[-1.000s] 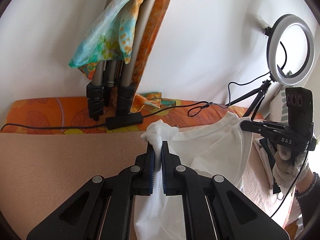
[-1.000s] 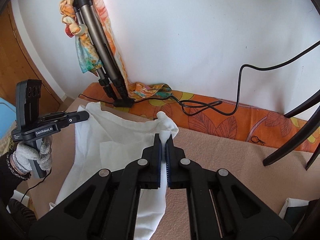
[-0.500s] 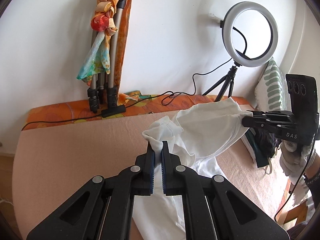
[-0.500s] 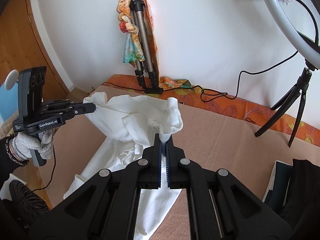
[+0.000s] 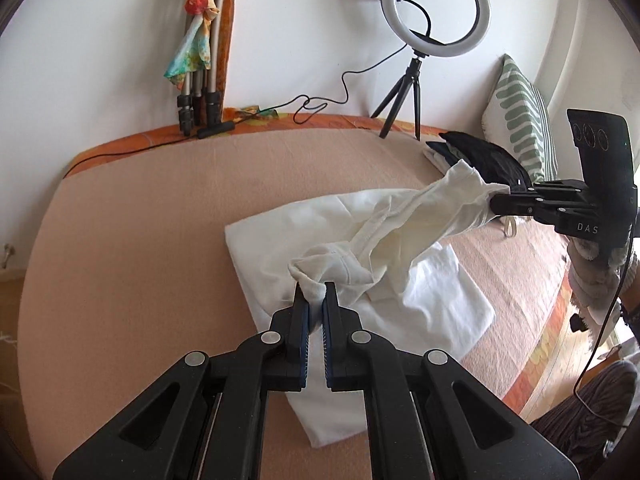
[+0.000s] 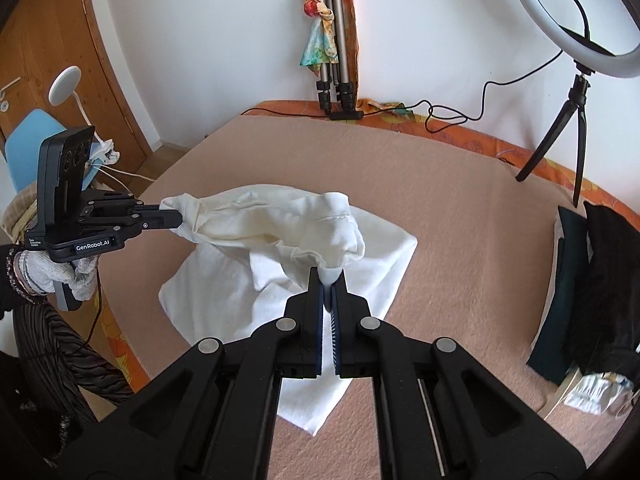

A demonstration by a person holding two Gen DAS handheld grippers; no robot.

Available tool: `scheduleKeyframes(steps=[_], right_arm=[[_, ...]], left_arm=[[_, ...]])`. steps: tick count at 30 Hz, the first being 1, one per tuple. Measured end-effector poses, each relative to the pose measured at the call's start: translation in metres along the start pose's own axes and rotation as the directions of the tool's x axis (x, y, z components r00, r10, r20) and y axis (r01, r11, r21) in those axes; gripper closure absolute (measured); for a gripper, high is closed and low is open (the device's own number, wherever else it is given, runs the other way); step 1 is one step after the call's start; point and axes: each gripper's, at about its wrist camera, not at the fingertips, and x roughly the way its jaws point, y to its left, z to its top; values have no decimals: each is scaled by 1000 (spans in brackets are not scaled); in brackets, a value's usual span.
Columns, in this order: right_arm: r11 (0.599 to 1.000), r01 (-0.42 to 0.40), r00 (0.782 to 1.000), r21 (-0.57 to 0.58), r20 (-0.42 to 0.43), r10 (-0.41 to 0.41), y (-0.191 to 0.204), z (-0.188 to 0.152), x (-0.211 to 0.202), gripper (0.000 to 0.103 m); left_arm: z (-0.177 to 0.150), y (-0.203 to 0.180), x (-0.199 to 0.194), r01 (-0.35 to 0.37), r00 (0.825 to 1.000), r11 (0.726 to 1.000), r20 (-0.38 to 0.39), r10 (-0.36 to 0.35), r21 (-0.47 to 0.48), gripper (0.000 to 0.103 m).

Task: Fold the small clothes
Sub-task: 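Lift the collar with both grippers and fold it over onto the hem, then open both grippers to release the folded collar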

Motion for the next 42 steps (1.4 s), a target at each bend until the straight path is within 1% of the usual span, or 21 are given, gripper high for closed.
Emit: scheduleKeyframes(steps=[3,7,10,12,14,15,18,20,22,23,24,25,26,28,30,32,34,36,38,40,42], right_arm=[[1000,25,1000,-16,-18,-25,12,-30,2,99],[996,76,997,-41,-24,-77,21,-60,6,99],[995,100,995,-32,-11,-100,21,-72,5,99],[988,144,990,-61,0,-145,26,-80,2,99],[974,196,980,-110,7,-196,33,-87,-2,99],[972,198,980,-127,6,-199,36,-92,-5,99],[959,224,974,-173,-1,-228,44,-104,-16,99],[956,236,970,-175,-12,-242,43,-111,-22,97],[970,220,974,-100,-22,-223,36,-113,-31,87],[981,190,981,-39,-19,-191,30,-112,-36,78],[987,161,987,24,-12,-161,24,-111,-40,71],[986,137,991,91,-5,-137,17,-109,-42,69],[980,104,994,167,-3,-105,8,-107,-44,68],[940,17,1000,342,1,-18,-11,-107,-42,67],[873,-60,998,483,17,59,-27,-109,-36,67],[812,-103,994,574,33,102,-36,-115,-27,67],[779,-103,993,618,16,118,-39,-119,-15,67],[773,-85,993,629,-15,121,-36,-122,-6,67],[756,-108,988,646,-13,152,-34,-126,1,67],[741,-119,986,661,-7,164,-33,-127,6,67],[736,-116,987,667,-4,159,-32,-126,9,67]], left_arm=[[-20,-3,-1,-11,1000,1000,-18,11,1,99],[-36,-6,-1,-17,999,1000,-34,17,4,99],[-44,-11,-2,-34,999,999,-29,35,35,99],[-47,-12,-3,-38,999,998,-33,39,42,99],[-52,-11,-4,-11,998,999,-65,13,34,98],[-54,-12,-5,-8,997,999,-82,11,37,97],[-63,-13,-14,-25,996,998,-89,31,65,97],[-69,-12,-19,-15,994,998,-106,20,54,97],[-72,-11,-27,-17,995,999,-100,21,44,97],[-72,-9,-30,-9,995,1000,-96,12,24,96],[-71,-7,-33,6,996,1000,-90,-7,-7,92],[-70,-3,-34,22,996,999,-84,-26,-47,85],[-69,1,-35,44,995,994,-80,-52,-96,82],[-67,9,-31,98,990,974,-81,-117,-204,74],[-70,16,-23,139,980,938,-91,-176,-318,68],[-73,18,-12,154,972,912,-108,-209,-379,68],[-76,21,-2,151,968,900,-124,-218,-410,68],[-78,25,4,157,963,880,-127,-236,-447,68],[-80,29,6,169,960,863,-118,-253,-476,68],[-79,30,6,168,962,863,-113,-250,-476,71],[-76,28,6,162,965,873,-112,-238,-459,71]])
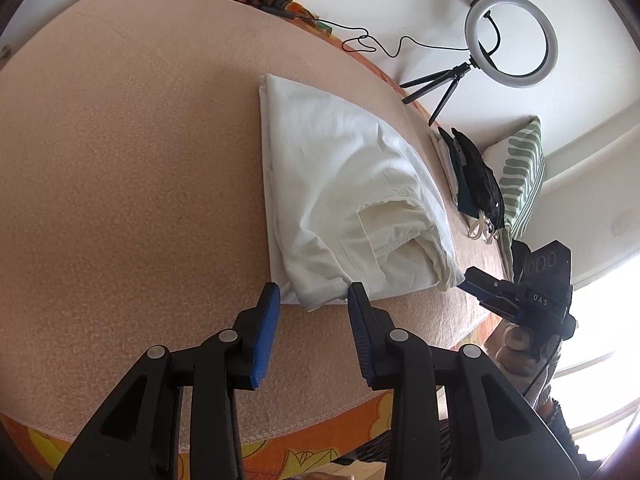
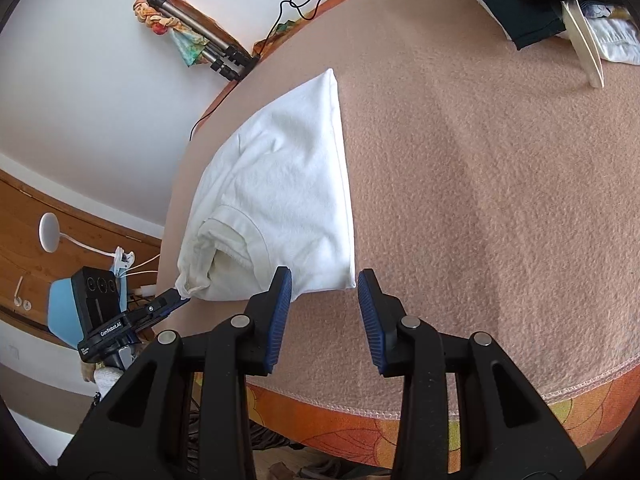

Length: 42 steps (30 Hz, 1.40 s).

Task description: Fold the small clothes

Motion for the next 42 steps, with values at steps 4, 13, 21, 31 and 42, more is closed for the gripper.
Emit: scheduleKeyframes(steps=[4,13,21,31,42], right_arm=[[1000,-19,1000,19,-17,20,-1,2,7,67],[998,-62,996,-20,60,63,13,10,-11,97],[1000,12,1000,-12,15,-12,2,7,-5,97],[979,186,982,-78,26,-185,1,5,-8,97],[917,181,982,-356,114,-149,72,14,6,96]], left_arm=[[2,-2,3,-15,1000,1000,5,15,21,86],[6,-12,-12,-57,997,994,63,51,97,98],[-7,-1,1,-160,987,976,29,157,148,98],[-16,-5,-16,-203,979,957,29,201,206,97],[18,-49,2,-146,989,941,79,128,305,97]])
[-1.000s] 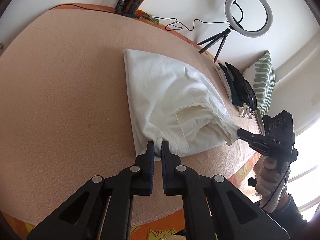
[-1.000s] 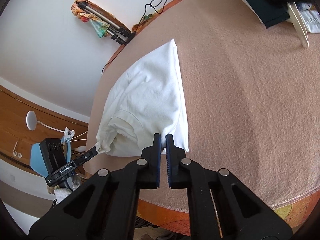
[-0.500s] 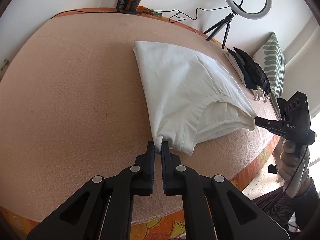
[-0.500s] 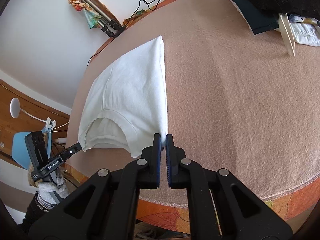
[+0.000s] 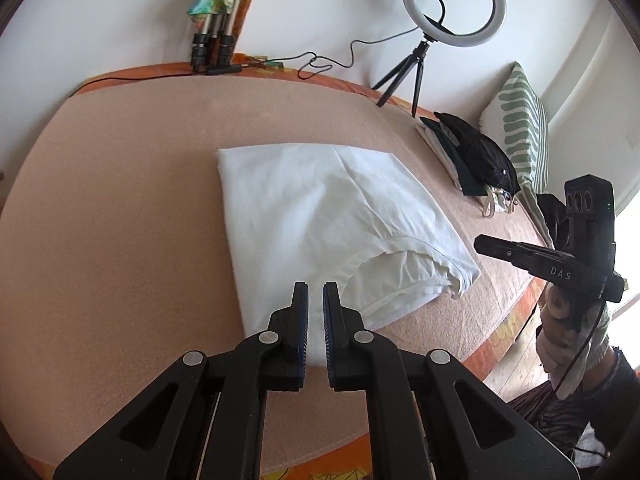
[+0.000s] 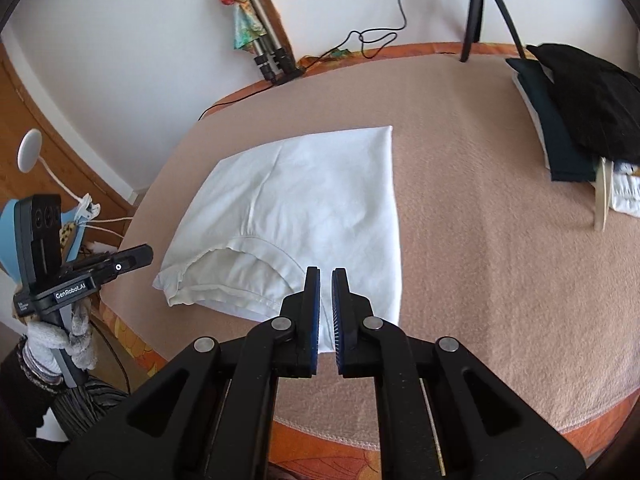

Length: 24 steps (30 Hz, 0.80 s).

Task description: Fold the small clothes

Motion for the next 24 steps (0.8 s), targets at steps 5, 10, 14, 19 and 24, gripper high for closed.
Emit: scheduleKeyframes(steps=[5,10,14,19,24], right_arm=[[997,9,998,-74,-66,-14,9,2,30,96],[999,-6,992,-52,-125,-1,-10,-13,37,97],[999,-21,990,-32,-142,16,-21,-17,24,94],[999,-49,997,-12,-65,48,-20,-1,-1,90],[994,-92,995,-59,41,95,-3,42,-13,90]], left_arm=[[-9,-6,31,1,996,999,-88,3,41,97],[-36,1,24,32,996,999,-86,-28,38,97],[-48,4,13,40,995,998,-95,-36,42,97],[-47,4,-5,42,995,999,-87,-39,25,97],[2,-3,-16,35,999,998,10,-35,45,91]])
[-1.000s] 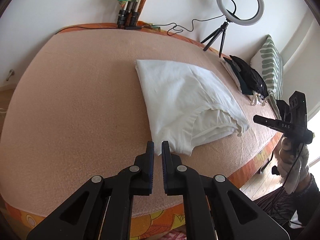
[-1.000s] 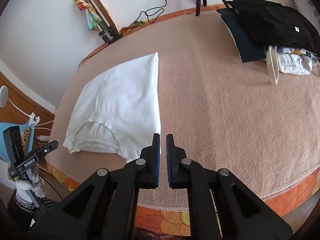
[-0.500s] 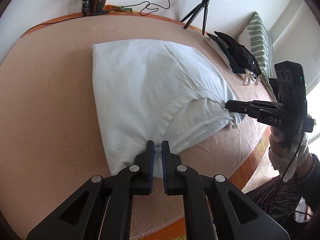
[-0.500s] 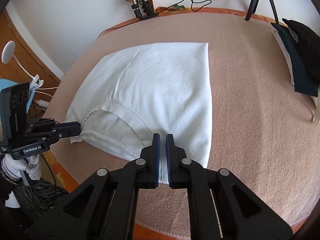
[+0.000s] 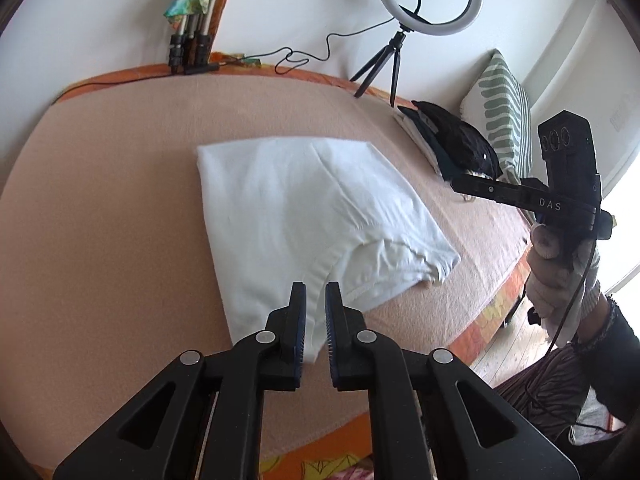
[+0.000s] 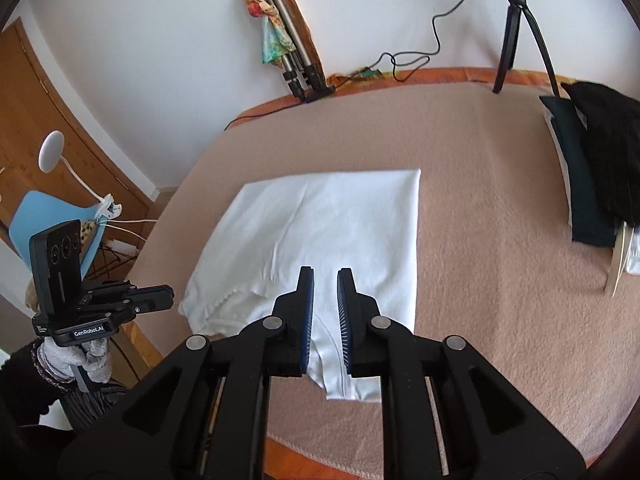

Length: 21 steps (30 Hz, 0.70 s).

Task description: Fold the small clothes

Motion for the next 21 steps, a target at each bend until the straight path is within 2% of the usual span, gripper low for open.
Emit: scheduleKeyframes(steps=[3,6,10,17,21], right_arm=[[1000,-6,1000,-29,28,7,6,30,11,90],[999,-25,999,-28,22,26,9,54,38,90],[998,-33,999,-44,-24,32,14,75,83,90],[997,-30,991,-64,-129,22,9,79,148,90],[999,-39,987,-33,-154,34,-3,76,161,90]], left_arm=[[36,2,11,-36,999,999,40,36,1,90],[71,5,29,-76,994,997,77,75,-2,90],[101,17,68,-68,995,996,65,72,-50,90],[101,45,118,-146,989,985,3,147,-89,90],[95,64,120,-159,987,978,12,163,-137,90]])
